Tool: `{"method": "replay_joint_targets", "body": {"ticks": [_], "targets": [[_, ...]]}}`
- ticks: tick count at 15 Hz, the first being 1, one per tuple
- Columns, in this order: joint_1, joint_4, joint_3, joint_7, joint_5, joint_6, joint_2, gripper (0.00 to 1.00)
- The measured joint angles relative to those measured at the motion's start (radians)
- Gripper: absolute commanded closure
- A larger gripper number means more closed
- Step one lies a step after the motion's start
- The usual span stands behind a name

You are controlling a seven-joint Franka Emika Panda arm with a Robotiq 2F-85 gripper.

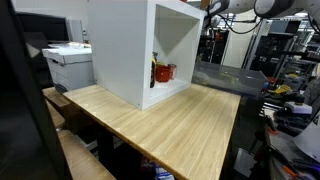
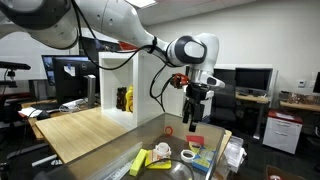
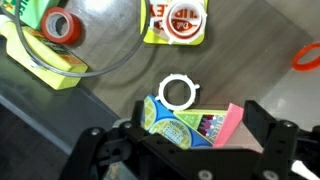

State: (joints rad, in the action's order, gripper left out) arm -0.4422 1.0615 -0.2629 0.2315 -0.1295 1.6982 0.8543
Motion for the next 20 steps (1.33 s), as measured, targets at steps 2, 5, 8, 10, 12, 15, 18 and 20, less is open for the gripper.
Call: {"method": "replay_joint_targets", "body": {"ticks": [2,5,8,10,12,15,18,20], "targets": [[0.002,-0.017,0.003,0.046,-0.001,0.027,0.047,0.0],[0.005,-0.038,0.017,0.098,-0.001,0.062,0.125,0.0],[0.014,-0.028,0.02,0.136,-0.001,0.129,0.174,0.0],[0.023,-0.006,0.012,0.139,0.003,0.167,0.173,0.0],[0.04,0.029,0.0,0.139,0.014,0.205,0.158,0.0],[0.084,0.123,-0.027,0.139,0.056,0.301,0.122,0.0],[0.14,0.257,-0.059,0.139,0.117,0.465,0.095,0.0],[0.171,0.388,-0.076,0.126,0.147,0.633,0.042,0.0]]}}
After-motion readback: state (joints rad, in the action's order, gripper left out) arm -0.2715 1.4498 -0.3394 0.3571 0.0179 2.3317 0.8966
